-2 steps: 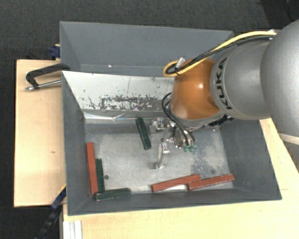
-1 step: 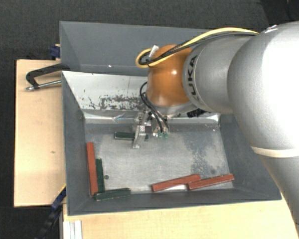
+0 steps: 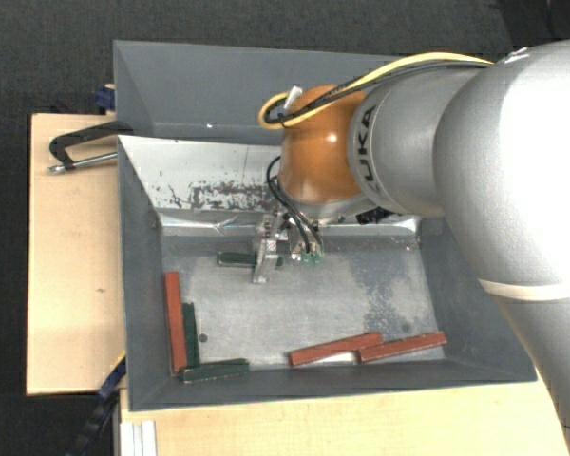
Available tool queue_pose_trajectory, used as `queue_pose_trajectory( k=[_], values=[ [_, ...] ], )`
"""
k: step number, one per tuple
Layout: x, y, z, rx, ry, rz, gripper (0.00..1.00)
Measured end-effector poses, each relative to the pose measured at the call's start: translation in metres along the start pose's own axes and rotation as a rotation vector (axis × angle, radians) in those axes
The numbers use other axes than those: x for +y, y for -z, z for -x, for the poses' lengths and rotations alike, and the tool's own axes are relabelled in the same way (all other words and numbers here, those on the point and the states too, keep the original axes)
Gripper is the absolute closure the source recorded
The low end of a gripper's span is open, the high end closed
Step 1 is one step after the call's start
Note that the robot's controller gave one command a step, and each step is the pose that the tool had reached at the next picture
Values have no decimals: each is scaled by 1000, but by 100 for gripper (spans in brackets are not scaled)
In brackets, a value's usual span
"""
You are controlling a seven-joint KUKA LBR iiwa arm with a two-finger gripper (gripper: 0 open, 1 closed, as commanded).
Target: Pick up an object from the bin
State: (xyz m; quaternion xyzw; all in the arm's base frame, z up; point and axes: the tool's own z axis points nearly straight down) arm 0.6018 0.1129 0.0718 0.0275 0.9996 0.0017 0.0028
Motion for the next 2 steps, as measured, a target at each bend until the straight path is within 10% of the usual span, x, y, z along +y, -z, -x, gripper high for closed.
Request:
queue_pose_trajectory(
  k=[1,2],
  values=[
    [-9,0,-6,1,108,0,100],
    [-2,143,-15,-1,197,-1,100]
  ],
)
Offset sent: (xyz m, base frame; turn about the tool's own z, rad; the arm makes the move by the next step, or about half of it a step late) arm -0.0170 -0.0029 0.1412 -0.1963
